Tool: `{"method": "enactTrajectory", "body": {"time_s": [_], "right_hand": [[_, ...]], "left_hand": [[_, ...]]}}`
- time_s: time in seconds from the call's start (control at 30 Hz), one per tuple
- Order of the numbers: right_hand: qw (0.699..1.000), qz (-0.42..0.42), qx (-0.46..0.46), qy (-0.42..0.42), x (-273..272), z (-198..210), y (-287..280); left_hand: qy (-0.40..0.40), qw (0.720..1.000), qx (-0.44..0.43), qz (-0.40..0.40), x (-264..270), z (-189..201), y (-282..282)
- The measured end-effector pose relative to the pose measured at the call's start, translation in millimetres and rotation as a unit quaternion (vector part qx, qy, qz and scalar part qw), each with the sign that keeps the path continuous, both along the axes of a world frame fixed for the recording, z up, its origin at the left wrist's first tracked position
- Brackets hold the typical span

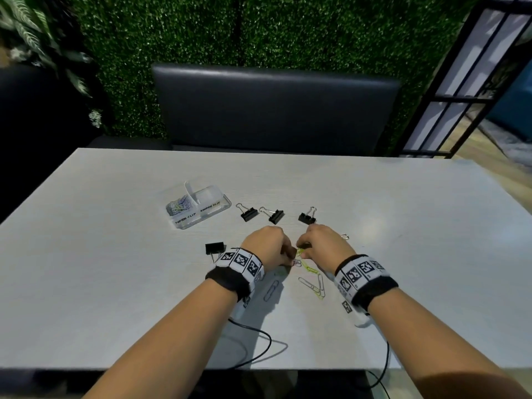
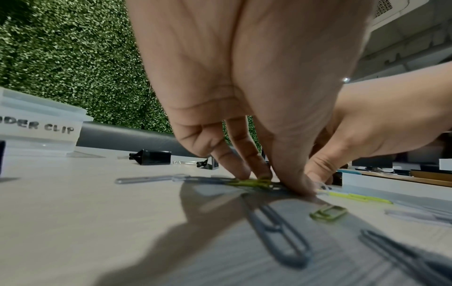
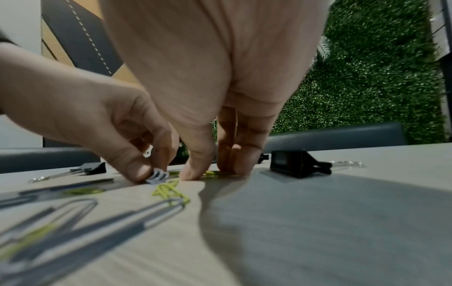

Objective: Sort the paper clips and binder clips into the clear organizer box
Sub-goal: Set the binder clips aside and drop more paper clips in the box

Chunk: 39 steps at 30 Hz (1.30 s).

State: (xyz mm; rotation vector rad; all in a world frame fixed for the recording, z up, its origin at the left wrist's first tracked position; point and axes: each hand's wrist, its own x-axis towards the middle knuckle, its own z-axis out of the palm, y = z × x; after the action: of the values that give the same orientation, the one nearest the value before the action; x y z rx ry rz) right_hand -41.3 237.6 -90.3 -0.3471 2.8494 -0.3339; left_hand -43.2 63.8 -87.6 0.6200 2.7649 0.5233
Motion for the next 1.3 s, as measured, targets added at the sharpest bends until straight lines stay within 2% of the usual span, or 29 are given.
{"method": "enactTrajectory", "body": {"time_s": [0.2, 0.4, 0.5, 0.57, 0.7, 0.77, 0.87, 0.97, 1.1, 1.3], "right_hand": [[0.999, 0.017, 0.046, -0.001, 6, 4, -6], [0.999, 0.009, 0.048, -0.006, 12, 9, -1], [0.999, -0.035, 0.009, -0.012, 9, 14, -1], [0.995, -0.077, -0.062, -0.007, 2, 22, -8], [0.971, -0.097, -0.217, 0.012, -22, 43, -56], [0.960, -0.081, -0.267, 0.009, -41, 51, -94], [0.948, -0.062, -0.312, -0.015, -70, 58, -159], [0.945, -0.054, -0.321, -0.028, -89, 61, -214], [0.953, -0.053, -0.293, -0.052, -106, 56, -252], [0.953, -0.071, -0.282, -0.085, -107, 52, -255]], "left_hand": [[0.008, 1.000, -0.016, 0.009, 0, -5, 2], [-0.006, 0.999, 0.025, 0.041, 0, -4, 0], [-0.008, 0.996, 0.056, 0.065, 2, 0, -6], [-0.009, 0.992, 0.086, 0.097, 2, 7, -16], [0.021, 0.969, 0.147, 0.199, -14, 30, -77], [0.042, 0.940, 0.183, 0.286, -26, 39, -118], [0.061, 0.891, 0.216, 0.394, -46, 45, -172], [0.058, 0.863, 0.236, 0.443, -65, 43, -197], [0.040, 0.859, 0.230, 0.455, -80, 37, -210], [0.034, 0.867, 0.198, 0.456, -83, 30, -221]]}}
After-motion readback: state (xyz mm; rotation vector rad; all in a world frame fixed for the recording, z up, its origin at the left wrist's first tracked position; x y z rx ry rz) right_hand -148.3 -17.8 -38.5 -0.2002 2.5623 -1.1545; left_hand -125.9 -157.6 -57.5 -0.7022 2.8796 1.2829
